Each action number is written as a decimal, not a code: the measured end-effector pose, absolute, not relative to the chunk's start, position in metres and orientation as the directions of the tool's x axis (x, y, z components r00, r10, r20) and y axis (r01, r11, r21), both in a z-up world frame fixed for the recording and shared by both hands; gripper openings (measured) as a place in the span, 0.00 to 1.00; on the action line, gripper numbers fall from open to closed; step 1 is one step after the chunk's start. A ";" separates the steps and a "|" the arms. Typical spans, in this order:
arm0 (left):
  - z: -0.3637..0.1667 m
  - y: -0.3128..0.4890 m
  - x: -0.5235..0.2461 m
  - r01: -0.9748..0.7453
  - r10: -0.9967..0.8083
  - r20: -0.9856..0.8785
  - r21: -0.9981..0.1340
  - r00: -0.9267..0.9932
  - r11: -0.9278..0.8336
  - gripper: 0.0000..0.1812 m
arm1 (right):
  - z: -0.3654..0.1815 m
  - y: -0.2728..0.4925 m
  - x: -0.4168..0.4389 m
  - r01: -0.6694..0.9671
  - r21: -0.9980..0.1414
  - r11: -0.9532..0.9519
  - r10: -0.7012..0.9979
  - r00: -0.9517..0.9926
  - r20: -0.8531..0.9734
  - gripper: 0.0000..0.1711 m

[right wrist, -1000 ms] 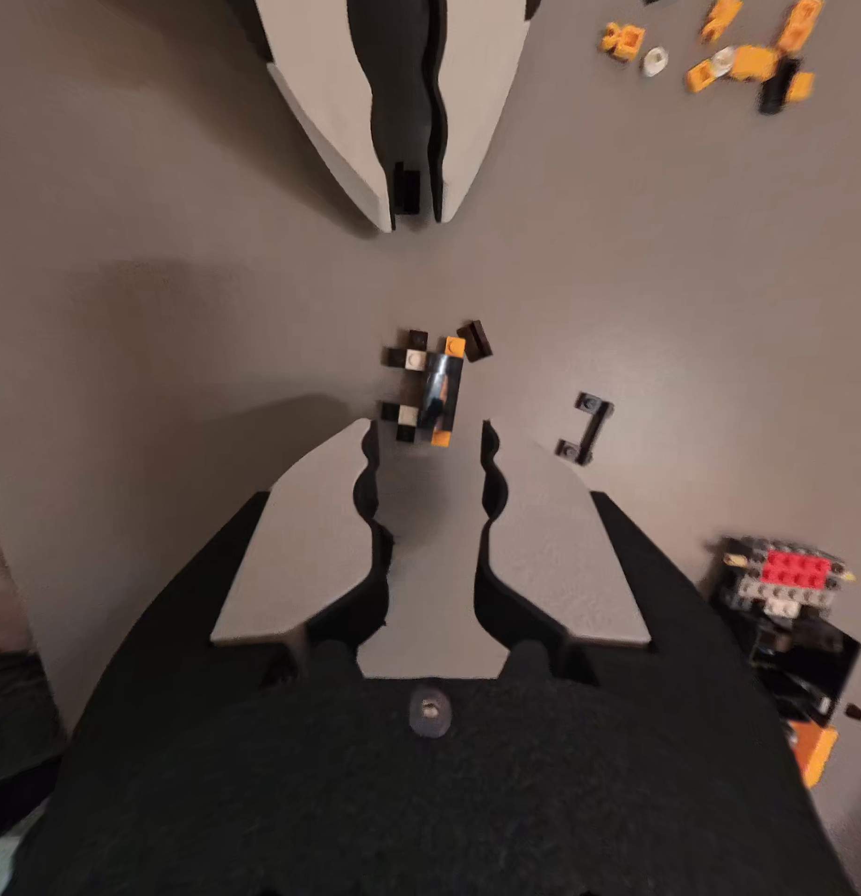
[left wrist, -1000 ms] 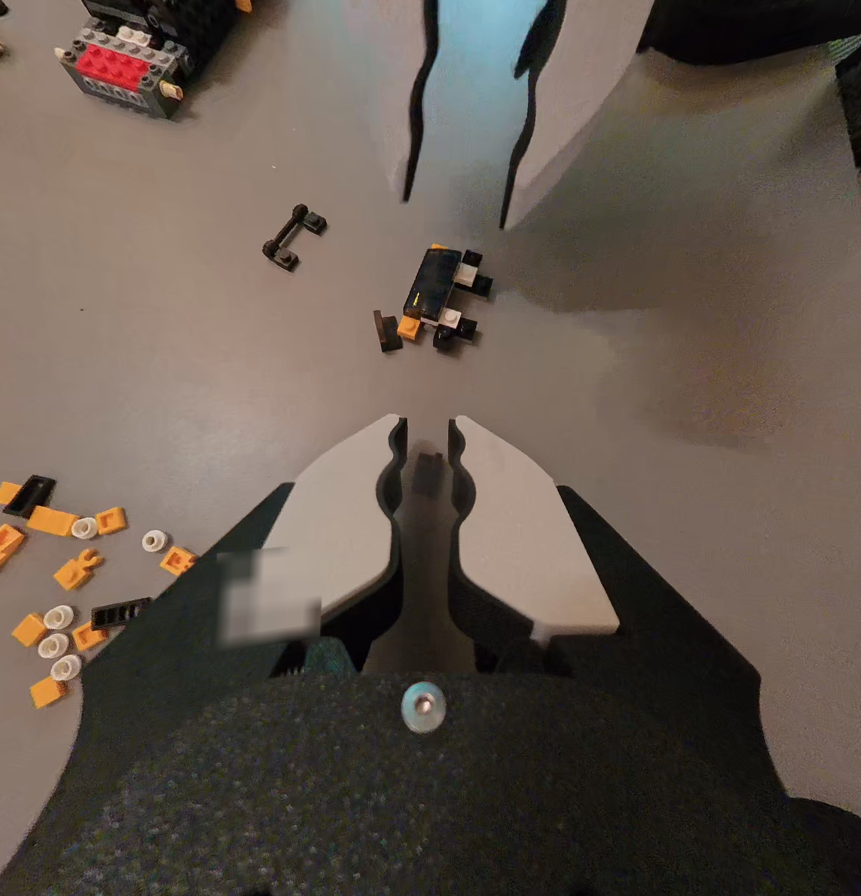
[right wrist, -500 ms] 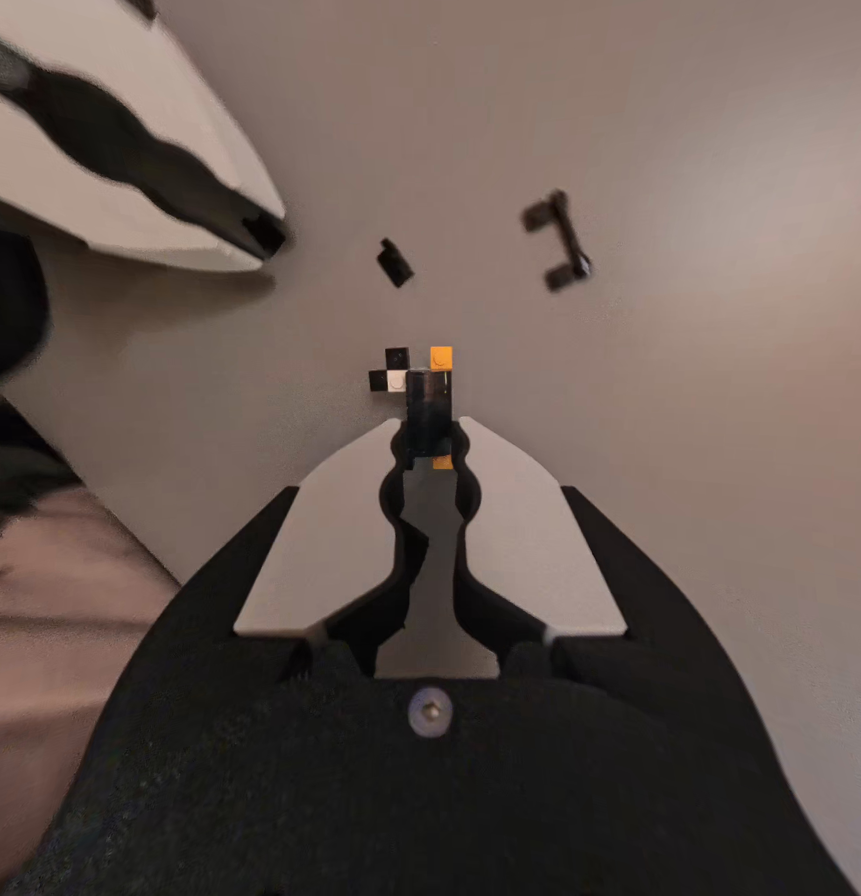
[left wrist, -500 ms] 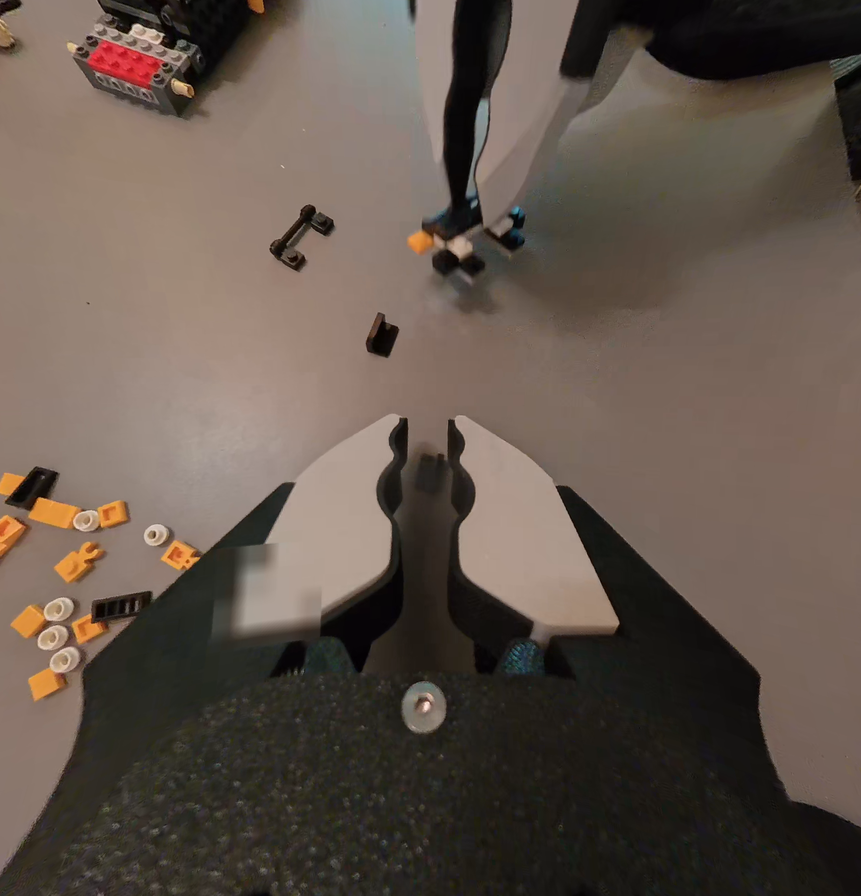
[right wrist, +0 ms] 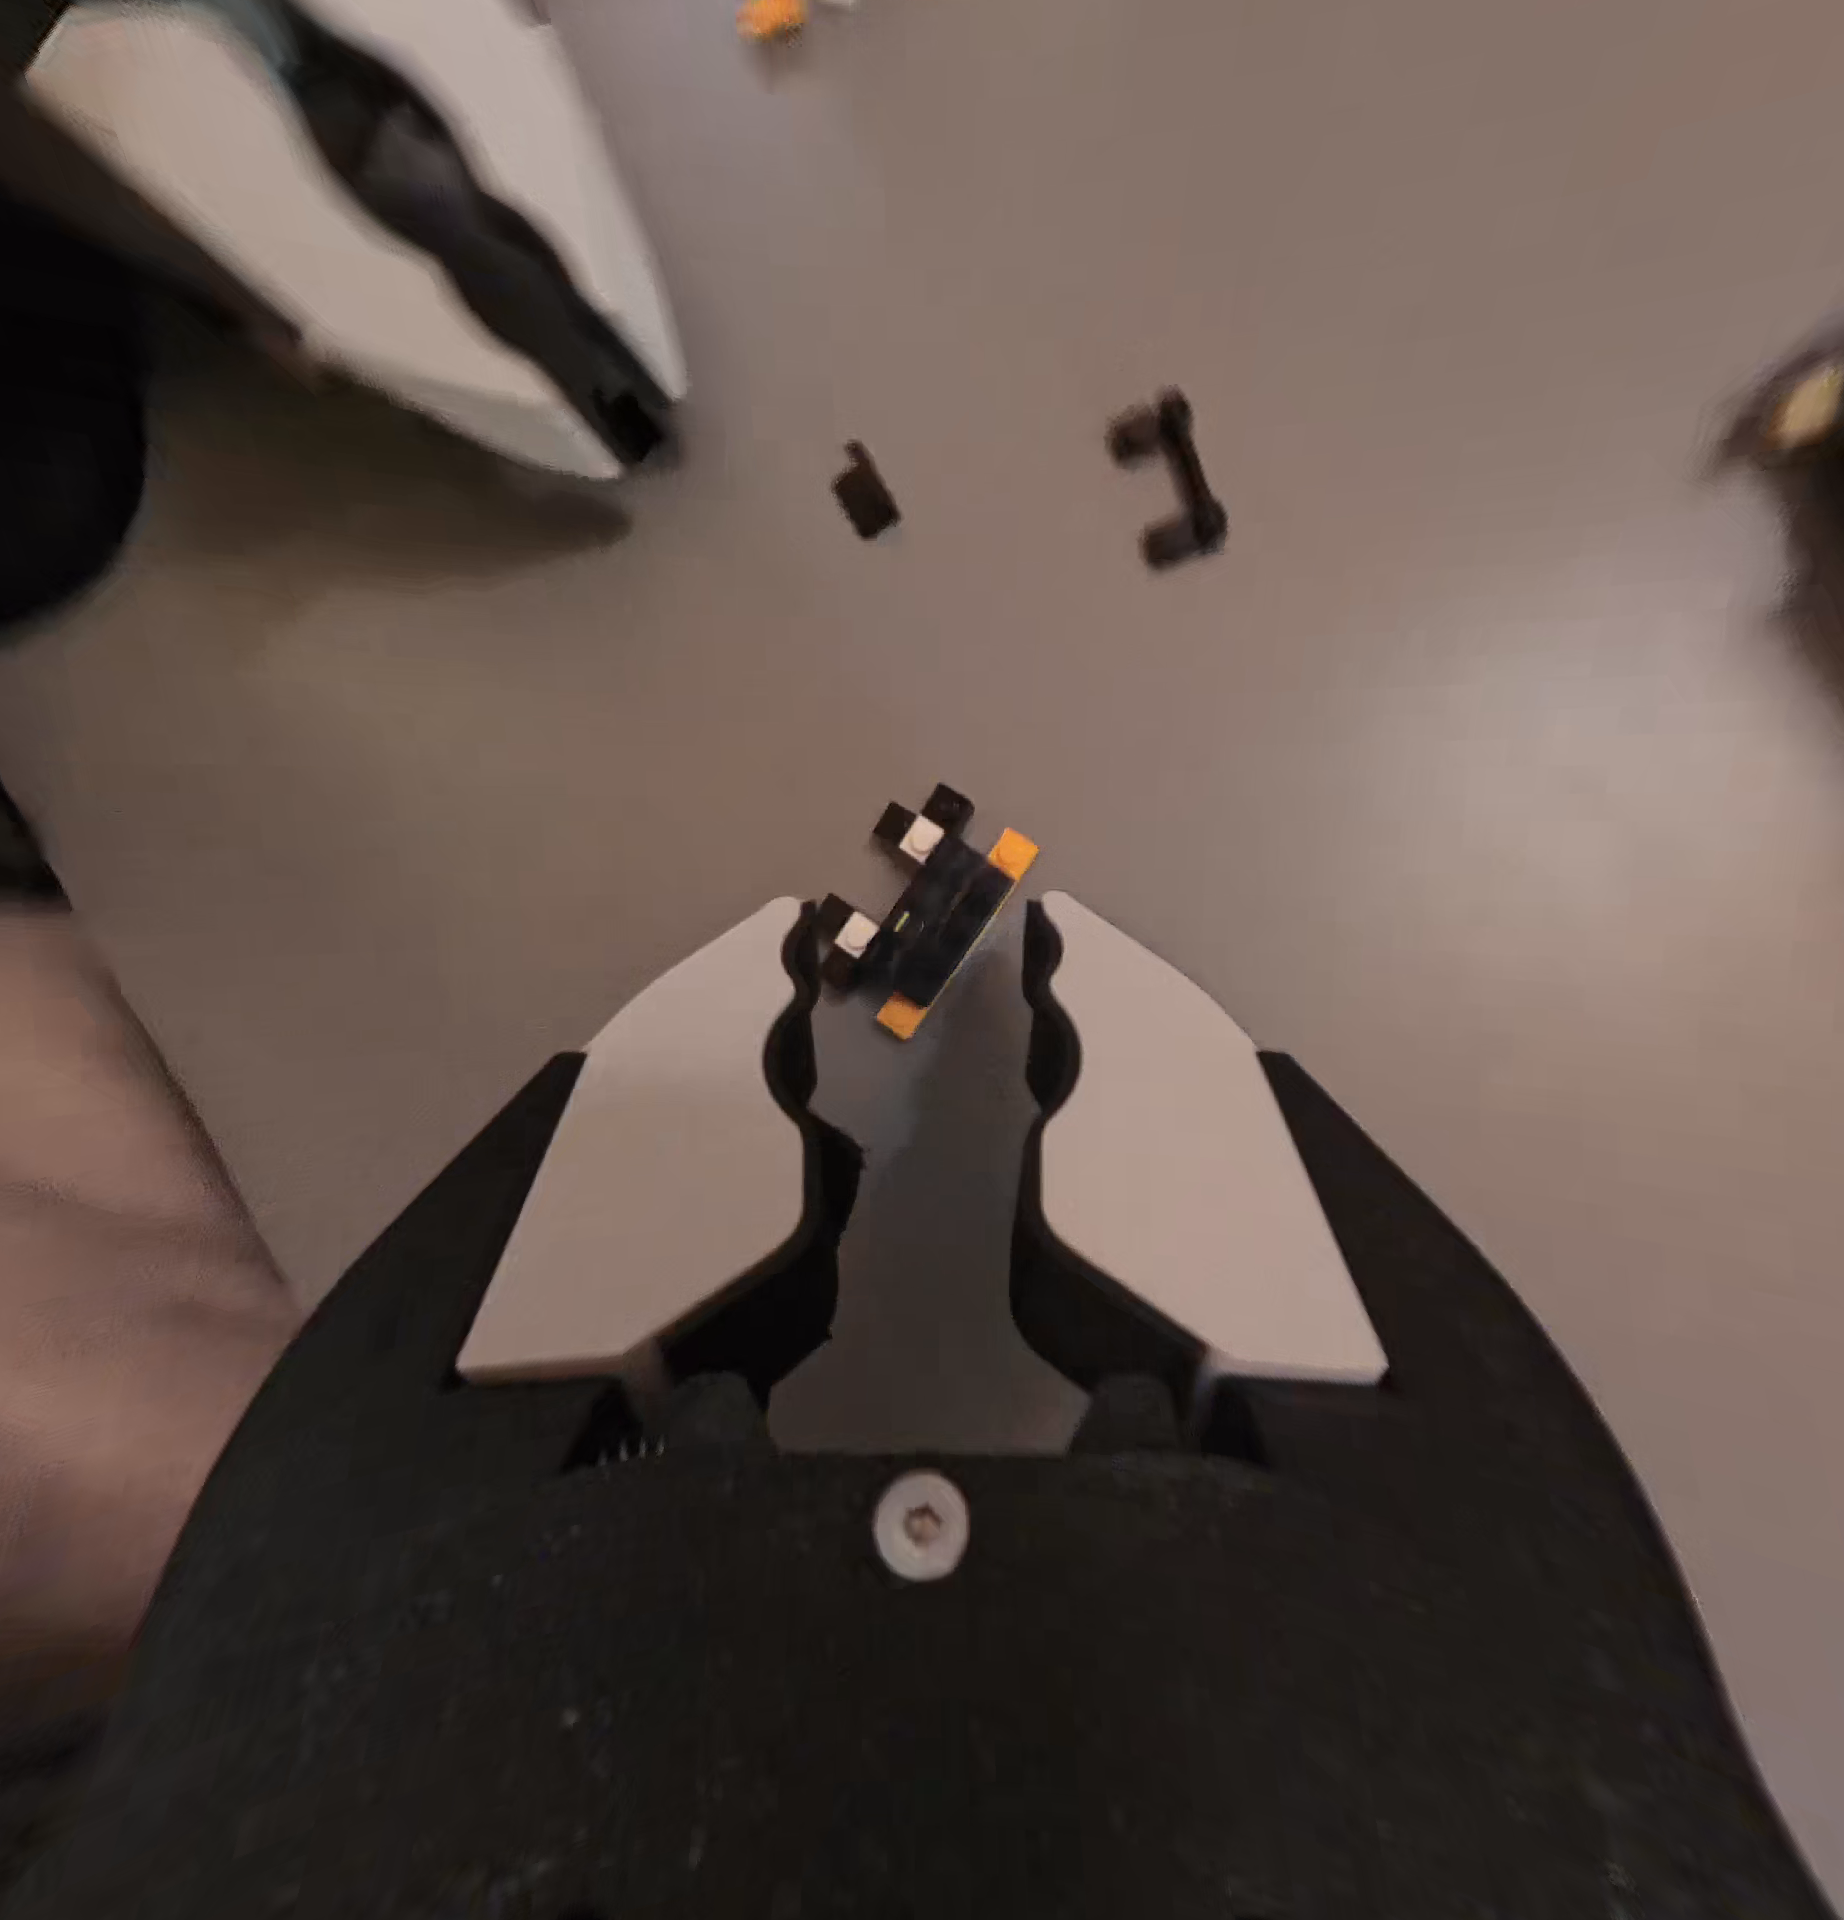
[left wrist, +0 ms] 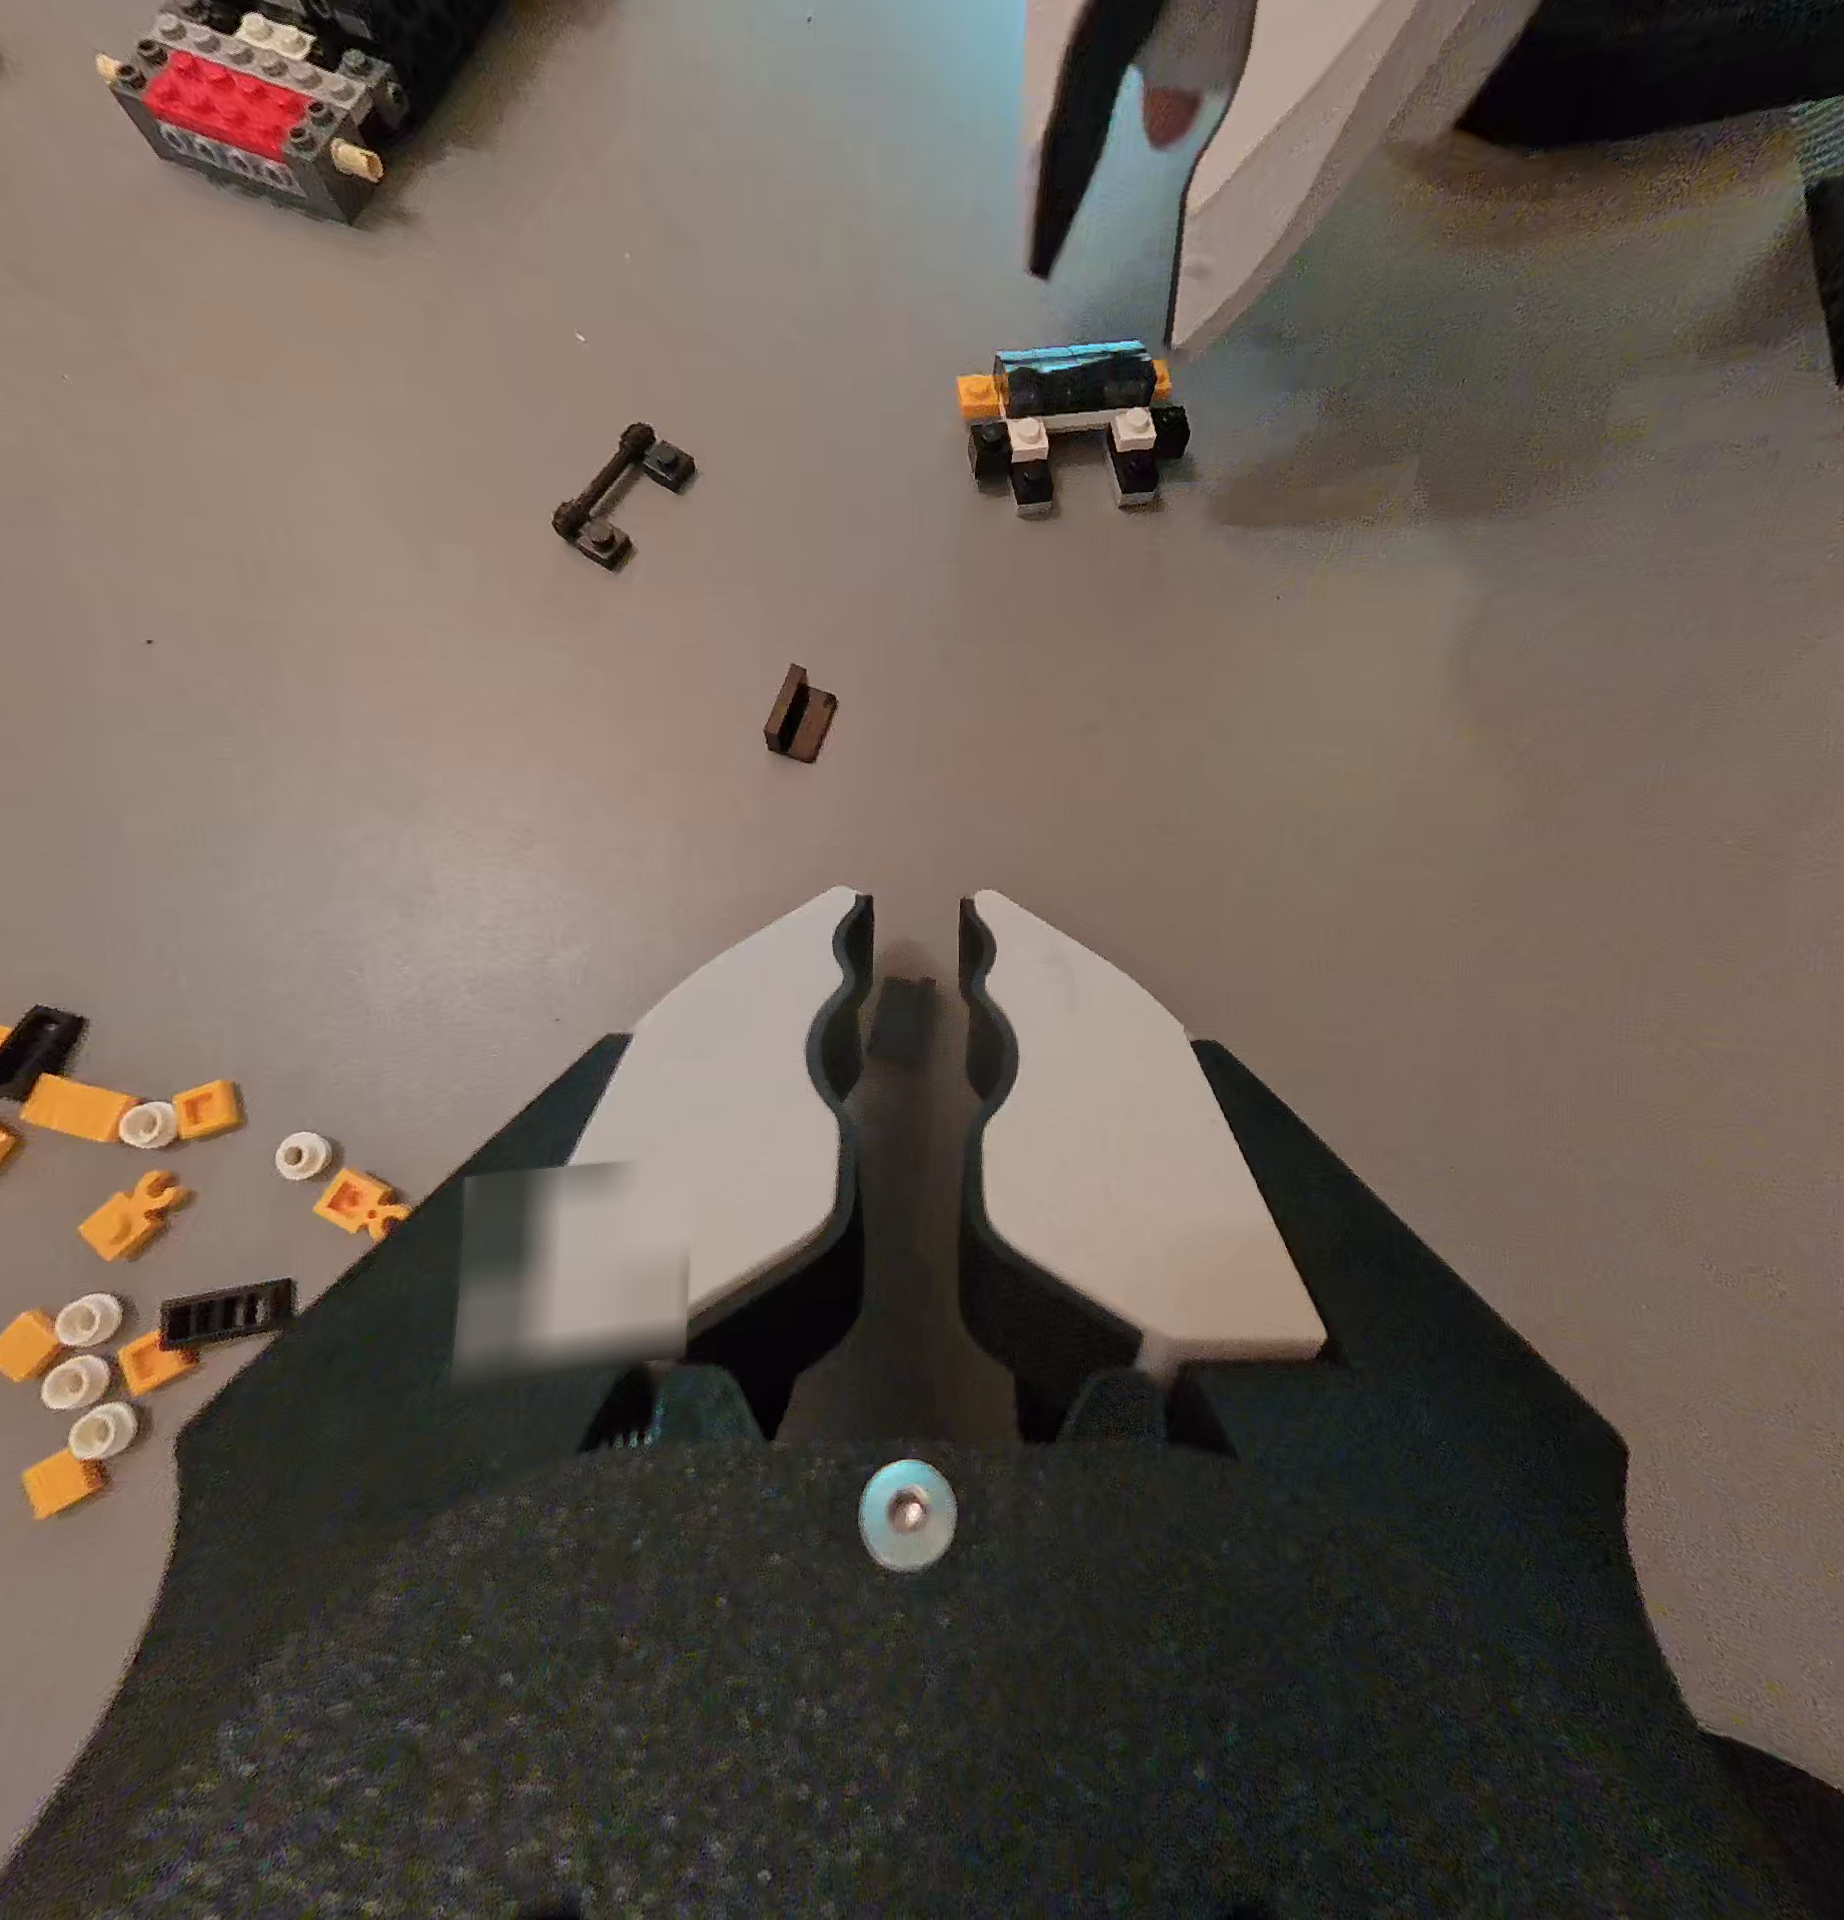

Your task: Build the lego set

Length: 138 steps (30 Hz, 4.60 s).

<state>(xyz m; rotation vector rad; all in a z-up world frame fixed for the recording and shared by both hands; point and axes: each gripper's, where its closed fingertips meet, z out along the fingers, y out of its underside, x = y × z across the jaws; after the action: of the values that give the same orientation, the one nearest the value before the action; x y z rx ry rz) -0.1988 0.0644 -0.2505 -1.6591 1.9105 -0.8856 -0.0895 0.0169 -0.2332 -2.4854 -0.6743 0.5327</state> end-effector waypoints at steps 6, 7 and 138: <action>-0.255 0.066 -0.200 -0.698 -0.983 0.077 -0.713 -0.166 0.062 0.08 | -0.238 0.017 -0.090 0.841 -0.483 -0.243 0.944 0.319 0.080 0.28; -0.255 0.066 -0.200 -0.698 -0.983 0.078 -0.713 -0.164 0.060 0.08 | -0.242 0.019 -0.091 0.858 -0.466 -0.214 0.955 0.284 0.084 0.28; -0.261 0.025 -0.126 -0.680 -0.962 -0.015 -0.704 -0.274 0.205 0.17 | -0.232 0.039 -0.115 0.439 -0.837 -0.327 0.898 0.420 -0.130 0.00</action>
<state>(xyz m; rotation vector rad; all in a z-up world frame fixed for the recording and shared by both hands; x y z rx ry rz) -0.1255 0.0245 -0.2611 -1.5223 2.0300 -0.8230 -0.1154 0.0389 -0.2316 -1.9323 -1.1340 0.7840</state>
